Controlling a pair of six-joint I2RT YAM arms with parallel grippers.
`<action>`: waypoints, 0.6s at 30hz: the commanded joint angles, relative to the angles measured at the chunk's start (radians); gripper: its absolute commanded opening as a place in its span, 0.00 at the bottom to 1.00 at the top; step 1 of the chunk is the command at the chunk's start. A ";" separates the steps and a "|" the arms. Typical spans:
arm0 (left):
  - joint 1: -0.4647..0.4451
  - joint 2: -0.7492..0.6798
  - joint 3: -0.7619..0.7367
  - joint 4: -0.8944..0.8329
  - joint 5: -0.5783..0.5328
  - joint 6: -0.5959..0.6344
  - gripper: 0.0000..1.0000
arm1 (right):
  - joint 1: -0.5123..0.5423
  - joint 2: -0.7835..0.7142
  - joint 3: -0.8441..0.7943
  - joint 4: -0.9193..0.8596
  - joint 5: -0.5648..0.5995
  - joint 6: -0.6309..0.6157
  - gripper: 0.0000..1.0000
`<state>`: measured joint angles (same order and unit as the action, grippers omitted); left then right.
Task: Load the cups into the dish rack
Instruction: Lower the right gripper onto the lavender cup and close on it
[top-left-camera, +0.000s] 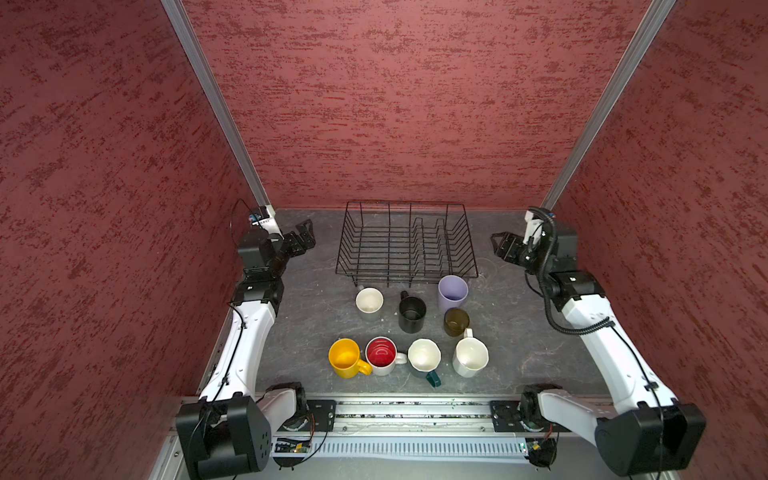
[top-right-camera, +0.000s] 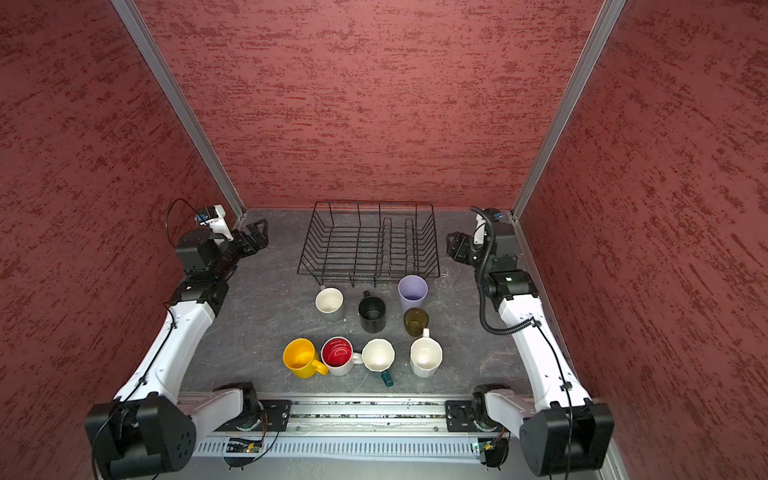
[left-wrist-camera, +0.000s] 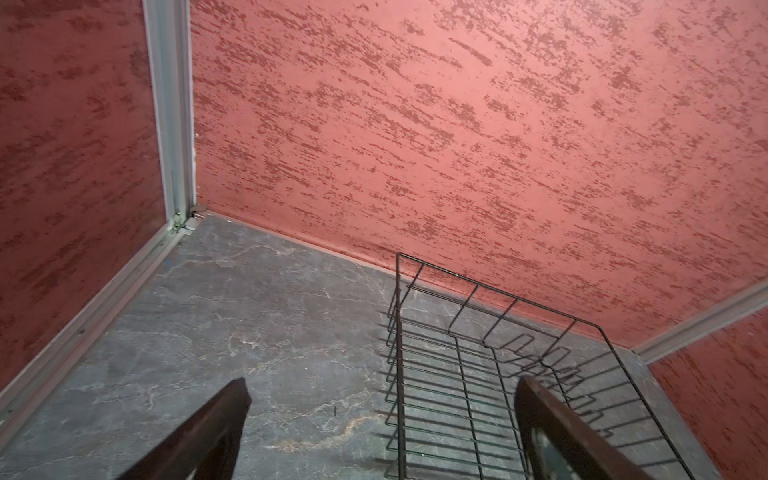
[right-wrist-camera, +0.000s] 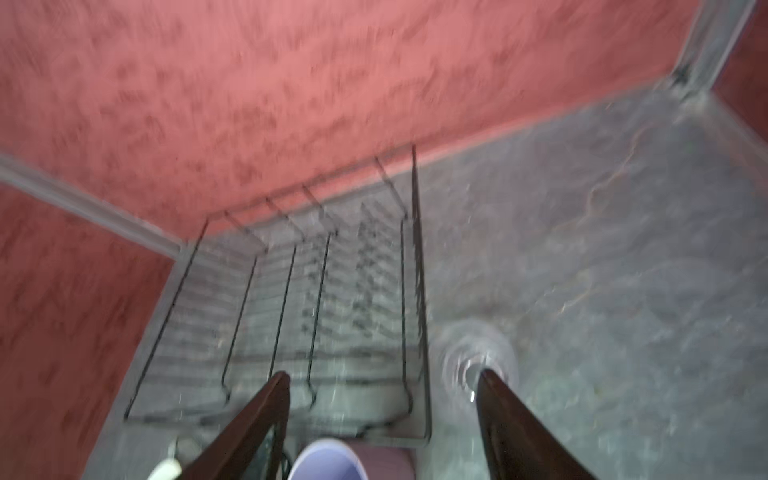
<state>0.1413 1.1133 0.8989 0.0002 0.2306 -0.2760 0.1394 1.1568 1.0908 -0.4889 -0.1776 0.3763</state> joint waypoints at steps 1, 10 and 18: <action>0.023 -0.018 -0.003 0.010 0.083 -0.025 1.00 | 0.104 0.035 0.044 -0.284 0.044 -0.006 0.68; 0.053 -0.067 -0.026 0.027 0.113 -0.061 1.00 | 0.248 0.068 -0.007 -0.336 0.083 0.098 0.60; 0.053 -0.093 -0.037 0.026 0.111 -0.061 1.00 | 0.295 0.132 -0.025 -0.337 0.147 0.113 0.54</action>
<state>0.1871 1.0466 0.8730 0.0109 0.3340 -0.3309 0.4198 1.2724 1.0798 -0.8043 -0.0948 0.4660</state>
